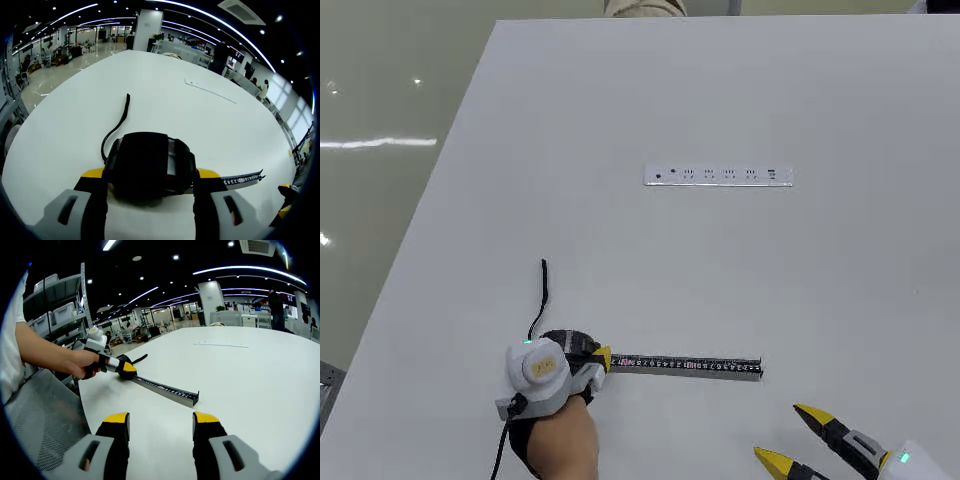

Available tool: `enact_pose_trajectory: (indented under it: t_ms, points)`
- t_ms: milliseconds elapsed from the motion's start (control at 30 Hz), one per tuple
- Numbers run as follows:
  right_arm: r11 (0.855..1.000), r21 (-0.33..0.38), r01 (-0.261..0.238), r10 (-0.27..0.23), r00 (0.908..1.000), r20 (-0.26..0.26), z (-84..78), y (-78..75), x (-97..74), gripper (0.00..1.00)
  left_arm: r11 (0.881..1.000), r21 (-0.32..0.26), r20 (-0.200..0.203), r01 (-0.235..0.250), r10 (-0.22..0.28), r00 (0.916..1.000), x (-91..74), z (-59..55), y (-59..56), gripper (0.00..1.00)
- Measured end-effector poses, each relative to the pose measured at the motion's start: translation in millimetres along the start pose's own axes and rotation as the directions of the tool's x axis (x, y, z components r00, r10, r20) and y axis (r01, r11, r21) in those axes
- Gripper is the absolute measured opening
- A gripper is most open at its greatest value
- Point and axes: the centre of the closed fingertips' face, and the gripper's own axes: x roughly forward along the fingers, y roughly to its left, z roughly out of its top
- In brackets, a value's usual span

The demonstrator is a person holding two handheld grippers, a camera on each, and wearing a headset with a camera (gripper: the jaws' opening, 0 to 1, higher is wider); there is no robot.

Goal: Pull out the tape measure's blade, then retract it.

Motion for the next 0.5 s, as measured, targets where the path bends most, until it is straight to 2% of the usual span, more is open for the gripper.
enact_pose_trajectory:
  t_ms: [233, 500]
  points:
    - [1.0, -0.019, -0.009, 0.008, 0.9998, -0.016, -2.0, -0.1, 2.8, 0.5, 1.0, -0.003, 0.003, 0.002, -0.002, 1.0, 0.8, -0.1, -0.2, 0.67]
    - [0.997, -0.051, -0.061, 0.06, 0.9976, -0.034, -1.1, -0.8, 10.0, 0.5, 1.0, -0.003, 0.005, 0.004, -0.004, 1.0, 0.0, -0.1, -0.4, 0.67]
